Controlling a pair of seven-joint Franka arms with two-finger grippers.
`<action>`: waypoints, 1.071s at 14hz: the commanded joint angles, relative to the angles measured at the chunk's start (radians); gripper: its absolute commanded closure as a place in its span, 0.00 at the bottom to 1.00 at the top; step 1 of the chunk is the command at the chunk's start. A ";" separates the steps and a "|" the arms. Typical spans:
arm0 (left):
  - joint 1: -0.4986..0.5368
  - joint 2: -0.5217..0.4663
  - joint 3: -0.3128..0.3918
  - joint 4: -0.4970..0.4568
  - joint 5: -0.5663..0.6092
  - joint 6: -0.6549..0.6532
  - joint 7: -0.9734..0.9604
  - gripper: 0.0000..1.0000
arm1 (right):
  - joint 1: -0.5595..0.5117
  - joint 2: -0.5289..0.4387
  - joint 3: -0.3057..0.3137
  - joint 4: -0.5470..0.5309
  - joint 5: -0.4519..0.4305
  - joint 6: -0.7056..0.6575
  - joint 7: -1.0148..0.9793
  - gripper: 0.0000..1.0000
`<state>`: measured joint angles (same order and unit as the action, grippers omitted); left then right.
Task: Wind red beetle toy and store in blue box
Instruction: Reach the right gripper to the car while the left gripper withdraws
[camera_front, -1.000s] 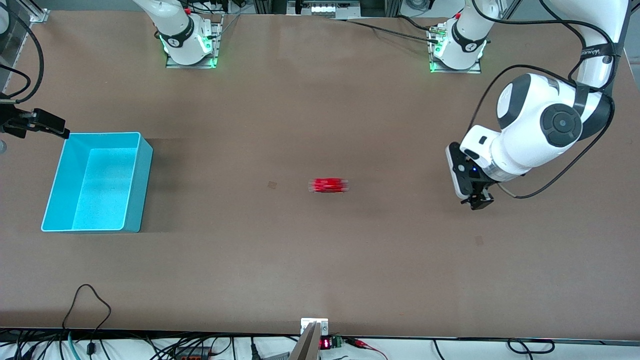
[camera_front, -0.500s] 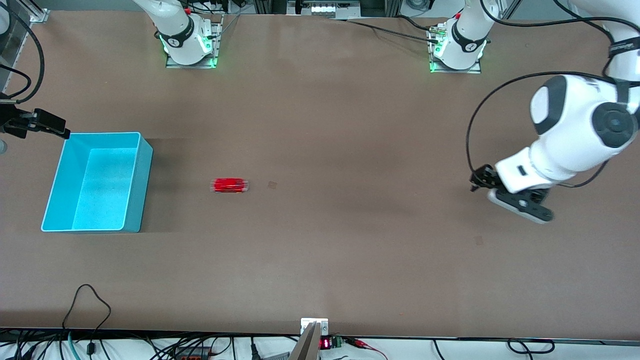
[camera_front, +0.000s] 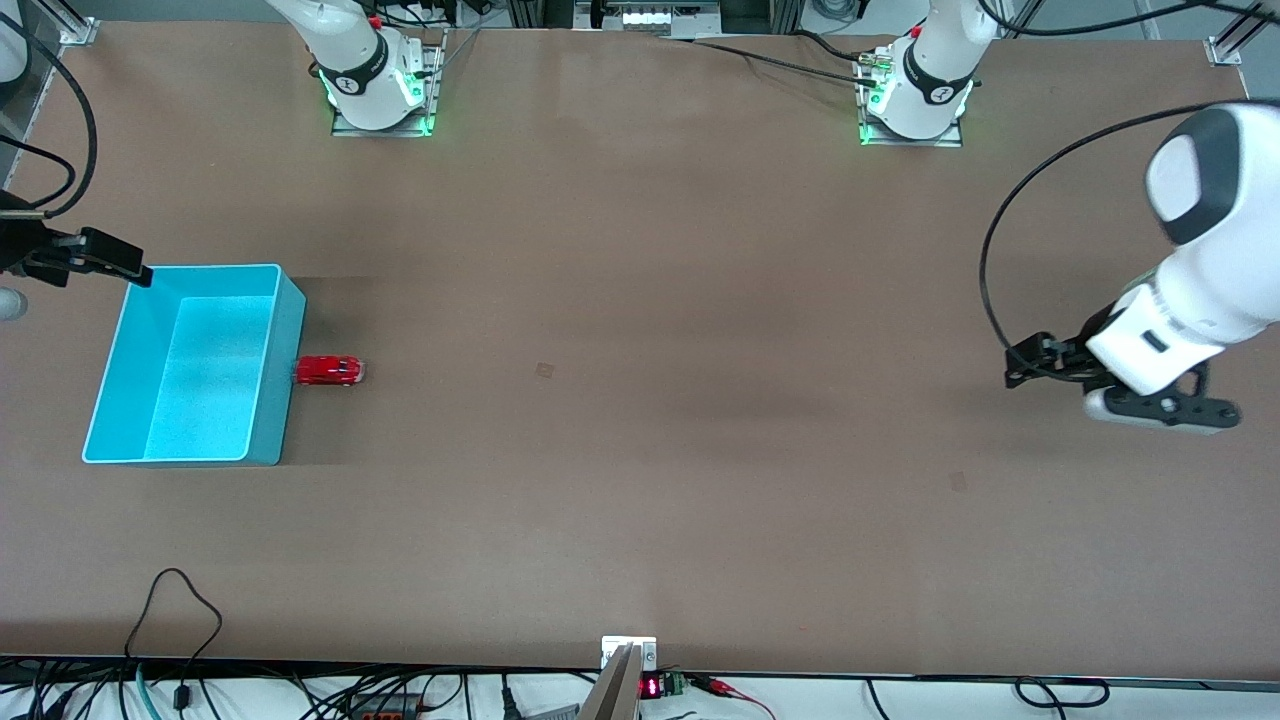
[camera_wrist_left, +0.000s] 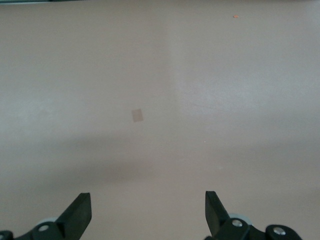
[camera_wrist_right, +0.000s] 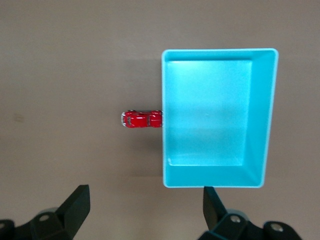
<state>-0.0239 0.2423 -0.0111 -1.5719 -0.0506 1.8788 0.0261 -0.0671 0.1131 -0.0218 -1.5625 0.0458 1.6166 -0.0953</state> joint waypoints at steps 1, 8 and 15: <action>-0.013 -0.040 0.030 0.024 -0.009 -0.055 -0.031 0.00 | -0.014 0.000 0.005 0.010 0.112 0.037 0.008 0.00; -0.002 -0.185 0.022 -0.060 -0.015 -0.125 -0.058 0.00 | 0.059 0.100 0.008 -0.022 0.115 0.025 -0.011 0.00; 0.022 -0.311 0.019 -0.188 -0.015 -0.130 -0.060 0.00 | 0.043 0.105 0.182 -0.295 -0.048 0.248 -0.160 0.00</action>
<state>-0.0157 -0.0218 0.0099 -1.7167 -0.0521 1.7478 -0.0338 0.0123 0.2540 0.0907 -1.7533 0.0618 1.7974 -0.1807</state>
